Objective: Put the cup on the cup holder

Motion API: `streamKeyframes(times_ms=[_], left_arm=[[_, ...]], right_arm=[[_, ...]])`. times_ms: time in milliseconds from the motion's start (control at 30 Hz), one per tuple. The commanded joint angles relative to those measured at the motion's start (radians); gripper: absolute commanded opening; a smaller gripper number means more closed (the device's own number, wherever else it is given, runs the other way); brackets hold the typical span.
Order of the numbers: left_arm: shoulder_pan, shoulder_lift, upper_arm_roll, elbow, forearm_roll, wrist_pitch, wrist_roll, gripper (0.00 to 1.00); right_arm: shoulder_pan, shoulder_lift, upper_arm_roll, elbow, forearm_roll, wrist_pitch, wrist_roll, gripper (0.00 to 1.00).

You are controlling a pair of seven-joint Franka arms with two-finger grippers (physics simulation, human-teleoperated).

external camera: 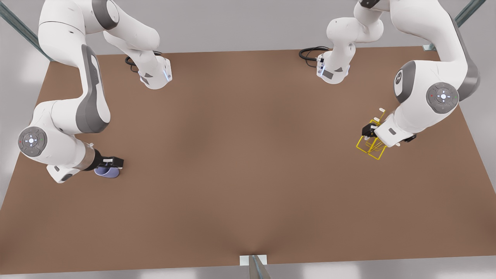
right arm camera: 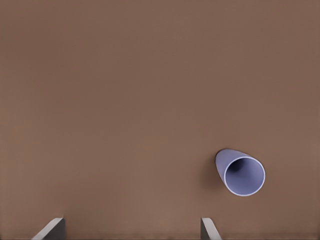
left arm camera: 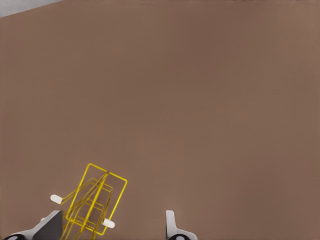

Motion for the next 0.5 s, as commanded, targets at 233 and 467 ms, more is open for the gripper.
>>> streamKeyframes(times_ms=[233,467], left_arm=[[0.001,0.0,0.001,0.0,-0.001,0.026,0.039,1.0],[0.003,0.002,0.001,-0.001,-0.001,0.021,0.055,1.0]], right_arm=[[-0.118,0.249,-0.01,-0.004,-0.127,0.21,-0.153,1.0],[-0.166,0.247,-0.01,-0.113,-0.142,0.313,-0.32,1.0]])
